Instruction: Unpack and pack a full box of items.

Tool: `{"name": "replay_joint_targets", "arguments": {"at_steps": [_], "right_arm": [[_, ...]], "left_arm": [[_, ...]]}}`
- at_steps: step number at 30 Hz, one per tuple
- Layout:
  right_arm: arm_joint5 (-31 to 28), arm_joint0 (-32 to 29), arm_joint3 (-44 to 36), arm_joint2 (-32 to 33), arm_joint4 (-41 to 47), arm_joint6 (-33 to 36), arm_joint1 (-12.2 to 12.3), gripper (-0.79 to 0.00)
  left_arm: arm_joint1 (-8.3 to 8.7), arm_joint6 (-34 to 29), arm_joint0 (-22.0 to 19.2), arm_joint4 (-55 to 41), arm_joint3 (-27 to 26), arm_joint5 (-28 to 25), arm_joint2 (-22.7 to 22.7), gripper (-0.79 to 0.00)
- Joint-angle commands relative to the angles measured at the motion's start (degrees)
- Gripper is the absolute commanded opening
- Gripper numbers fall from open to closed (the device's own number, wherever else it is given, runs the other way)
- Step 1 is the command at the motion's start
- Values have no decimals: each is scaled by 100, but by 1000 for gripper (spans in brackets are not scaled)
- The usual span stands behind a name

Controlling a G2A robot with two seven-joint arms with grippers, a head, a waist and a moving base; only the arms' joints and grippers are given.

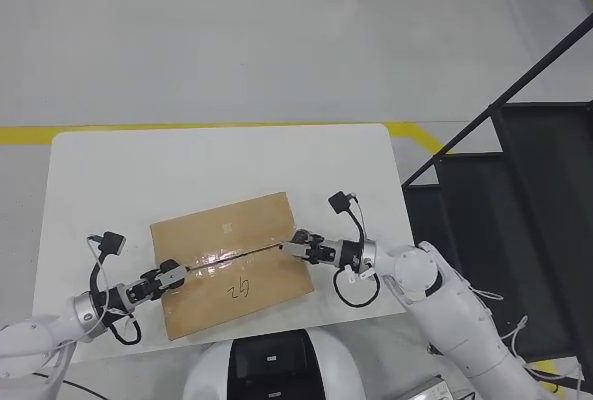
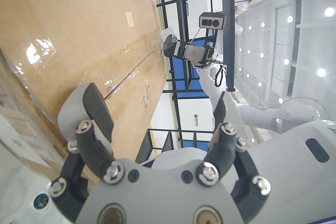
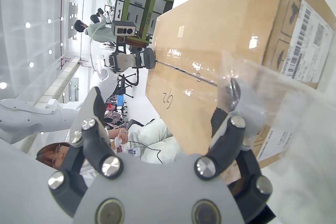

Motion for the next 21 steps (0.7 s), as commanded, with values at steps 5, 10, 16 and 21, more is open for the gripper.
{"name": "replay_joint_targets", "arguments": {"at_steps": [5,10,16,21], "right_arm": [[163,160,-1,-174,-228,-123,-29,0],[332,339,-22,-374,-556,-91,-54,0],[574,548,-122,-593,-1060,274,-53,0],[557,566,-246,-609,-1013,398,-43,0]], "left_arm": [[4,-12,-29,-18,21,2,13,0],[9,-31,-44,-31,51,5,8,0],[13,-60,-78,-65,91,18,23,0],[16,-65,-114,-86,105,33,41,0]]}}
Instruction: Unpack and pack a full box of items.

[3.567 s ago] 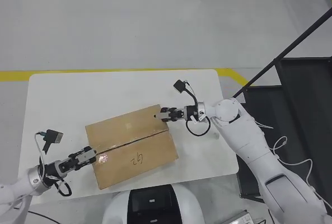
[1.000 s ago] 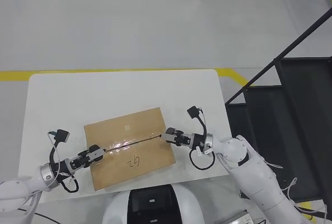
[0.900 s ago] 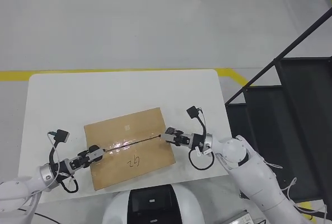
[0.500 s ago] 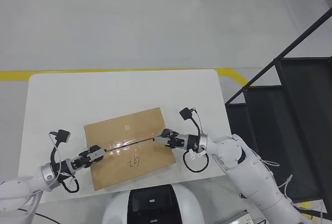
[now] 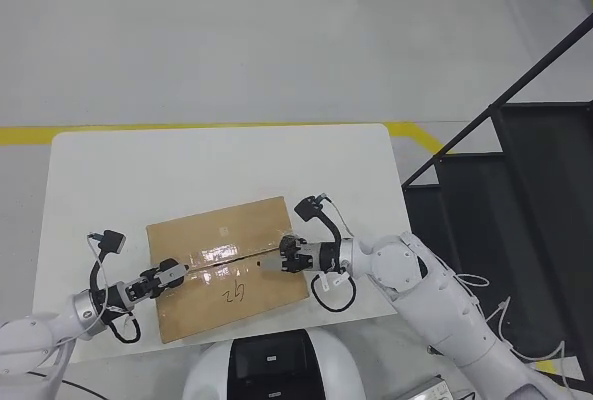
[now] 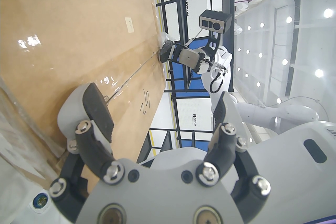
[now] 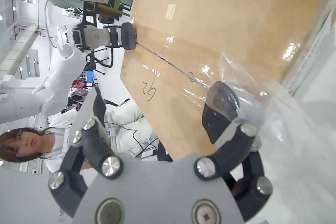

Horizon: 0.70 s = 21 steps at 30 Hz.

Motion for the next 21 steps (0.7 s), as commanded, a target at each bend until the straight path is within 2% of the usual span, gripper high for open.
{"name": "replay_joint_targets", "arguments": {"at_steps": [1,6,14,21], "right_arm": [[-81,-20,-85,50,99,116,18,0],[-190,-174,-334,303,216,283,89,0],[-64,-427,-594,687,245,63,165,0],[540,-275,-368,564,399,81,140,0]], "left_arm": [[0,3,-12,-18,6,3,8,0],[4,5,-27,-13,16,9,11,0],[9,-5,-43,-18,8,20,30,0],[14,11,-26,-7,-7,24,19,0]]}}
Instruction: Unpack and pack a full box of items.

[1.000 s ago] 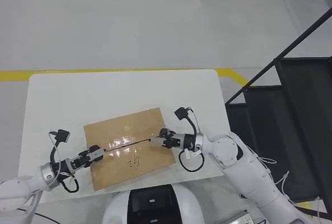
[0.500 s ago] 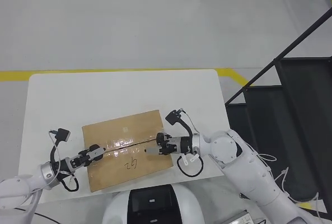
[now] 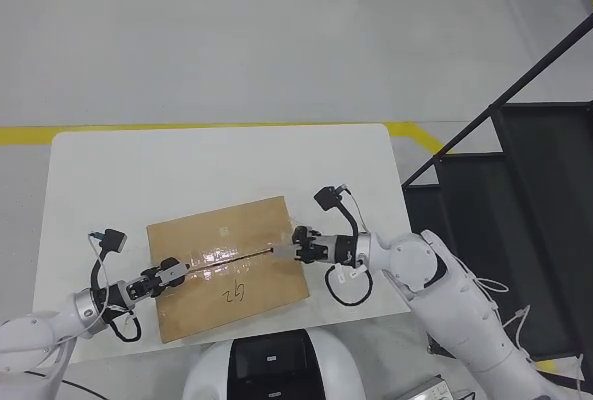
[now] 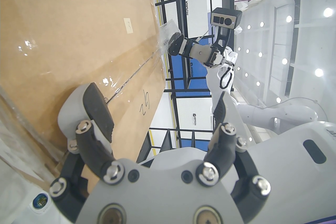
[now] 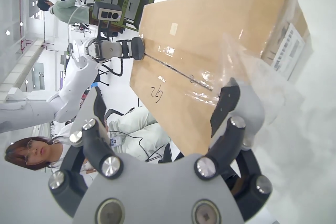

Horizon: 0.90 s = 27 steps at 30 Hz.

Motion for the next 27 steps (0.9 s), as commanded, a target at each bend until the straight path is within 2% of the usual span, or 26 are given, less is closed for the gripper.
{"name": "replay_joint_targets", "arguments": {"at_steps": [1,14,27], "right_arm": [[135,40,82,-34,47,31,-5,0],[413,480,784,-211,813,-277,-112,0],[-292,658,1189,-224,1103,-846,-191,0]], "left_arm": [[2,4,9,-3,-2,9,-13,0],[10,21,17,32,-48,27,5,0],[18,10,30,11,-34,4,-8,0]]}}
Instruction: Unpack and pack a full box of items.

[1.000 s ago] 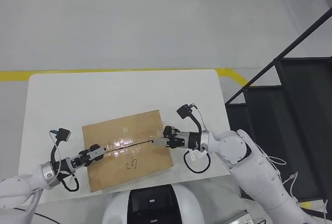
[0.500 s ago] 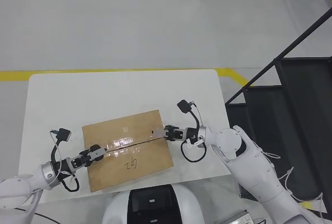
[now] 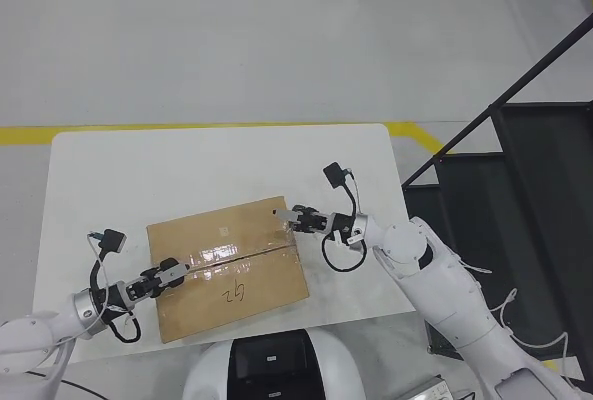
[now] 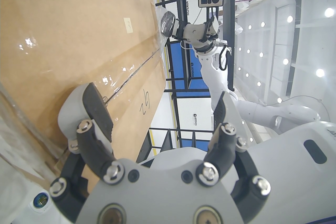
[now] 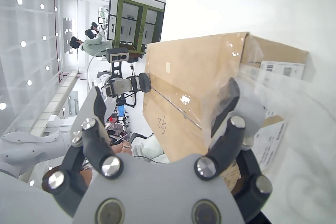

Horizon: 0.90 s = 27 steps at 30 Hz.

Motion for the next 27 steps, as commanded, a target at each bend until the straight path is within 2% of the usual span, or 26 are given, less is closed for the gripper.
{"name": "replay_joint_targets", "arguments": {"at_steps": [1,9,19,20,21,22,23,27], "right_arm": [[-52,-42,-23,79,-26,-76,11,0],[-362,-220,-236,382,-77,-222,59,0],[-404,-131,-316,436,-73,-351,45,0],[-399,-114,-314,437,-75,-352,43,-185],[-392,-96,-304,432,-75,-351,40,-480],[-382,-74,-292,424,-81,-355,36,-699],[-370,-48,-281,409,-111,-346,33,-785],[-280,24,-239,322,-201,-372,14,-785]], "left_arm": [[1,-3,0,-10,5,-4,6,0],[3,-10,-12,9,18,4,49,0],[9,-3,4,6,17,-26,47,0],[10,-4,9,3,15,-34,40,0],[11,-6,17,2,18,-42,35,0],[12,-6,22,2,17,-45,28,0],[12,4,28,2,18,-52,21,0],[16,7,57,-36,9,-71,-11,0]]}}
